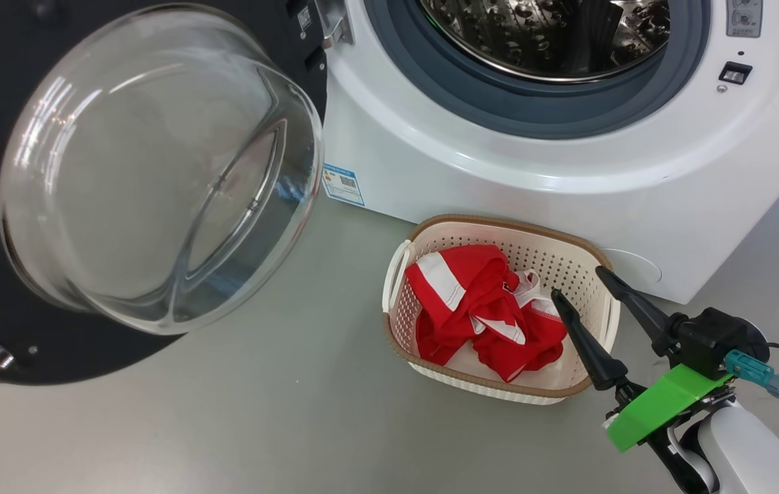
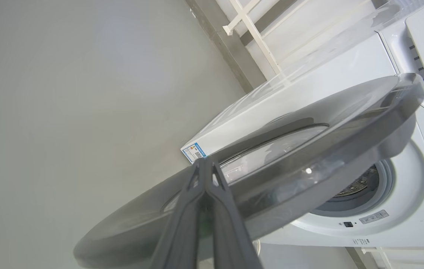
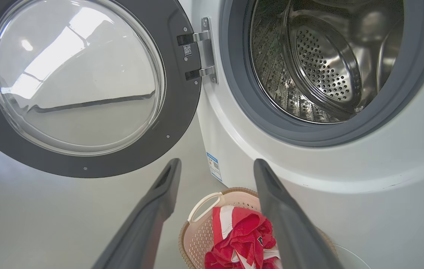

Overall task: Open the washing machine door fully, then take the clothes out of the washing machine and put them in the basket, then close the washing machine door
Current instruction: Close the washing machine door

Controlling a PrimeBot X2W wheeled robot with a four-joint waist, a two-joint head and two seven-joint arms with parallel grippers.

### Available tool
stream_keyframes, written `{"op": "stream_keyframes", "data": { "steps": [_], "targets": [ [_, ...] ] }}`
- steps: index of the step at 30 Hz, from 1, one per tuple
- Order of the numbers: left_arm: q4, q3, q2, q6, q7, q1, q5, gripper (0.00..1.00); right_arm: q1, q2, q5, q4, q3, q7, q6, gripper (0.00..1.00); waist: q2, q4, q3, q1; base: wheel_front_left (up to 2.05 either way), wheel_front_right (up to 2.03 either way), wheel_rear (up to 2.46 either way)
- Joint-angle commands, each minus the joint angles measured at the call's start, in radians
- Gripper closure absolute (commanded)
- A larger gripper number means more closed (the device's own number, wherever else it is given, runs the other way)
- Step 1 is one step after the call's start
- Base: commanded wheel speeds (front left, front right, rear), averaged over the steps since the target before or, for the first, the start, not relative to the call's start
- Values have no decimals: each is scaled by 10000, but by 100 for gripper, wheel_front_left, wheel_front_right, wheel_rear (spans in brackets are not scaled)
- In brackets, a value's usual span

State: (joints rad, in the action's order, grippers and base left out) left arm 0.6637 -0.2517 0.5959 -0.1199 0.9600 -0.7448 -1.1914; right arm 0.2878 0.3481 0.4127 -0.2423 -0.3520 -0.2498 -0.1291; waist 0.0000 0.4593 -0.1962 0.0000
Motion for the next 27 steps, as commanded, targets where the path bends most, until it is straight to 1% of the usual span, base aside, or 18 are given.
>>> {"op": "stream_keyframes", "data": {
  "steps": [1,3,4,5,8,15,16,17,19,21,27],
  "targets": [
    [-634,22,292,-107,410,121,-321,100,52,-9,-73,213,-191,-120,-16,0,0,-16,48,0,0,0,0],
    [-1094,78,301,-107,746,346,-600,100,25,-23,-66,218,-179,-120,-16,0,0,-47,104,0,0,0,0],
    [-1094,78,301,-107,746,346,-600,100,25,-23,-66,218,-179,-120,-16,0,0,-47,104,0,0,0,0],
    [-1535,142,320,-107,1153,578,-923,100,3,-44,-67,230,-144,-120,-16,0,0,-85,157,0,0,0,0],
    [-2237,148,348,-107,1654,932,-1445,100,-48,-78,-73,258,-83,-120,-16,0,0,-140,218,0,0,0,0],
    [-3561,294,359,-107,2343,1572,-2185,100,-138,-96,-90,299,64,-120,-16,0,0,-249,311,0,0,0,0],
    [-4001,365,315,-107,2574,1736,-2460,100,-154,-106,-94,315,127,-120,-16,0,0,-293,341,0,0,0,0],
    [-4001,365,315,-107,2574,1736,-2460,100,-154,-106,-94,315,127,-120,-16,0,0,-293,341,0,0,0,0],
    [-4475,502,284,-107,2873,1915,-2721,100,-177,-132,-102,325,176,-120,-16,0,0,-354,395,0,0,0,0],
    [-5235,698,216,-107,3291,2189,-3111,100,-224,-191,-110,338,224,-120,-16,0,0,-479,485,0,0,0,0],
    [-6538,977,-138,-107,3811,2485,-3813,100,-333,-285,-134,380,362,-120,-16,0,0,-776,563,0,0,0,0]
  ]
}}
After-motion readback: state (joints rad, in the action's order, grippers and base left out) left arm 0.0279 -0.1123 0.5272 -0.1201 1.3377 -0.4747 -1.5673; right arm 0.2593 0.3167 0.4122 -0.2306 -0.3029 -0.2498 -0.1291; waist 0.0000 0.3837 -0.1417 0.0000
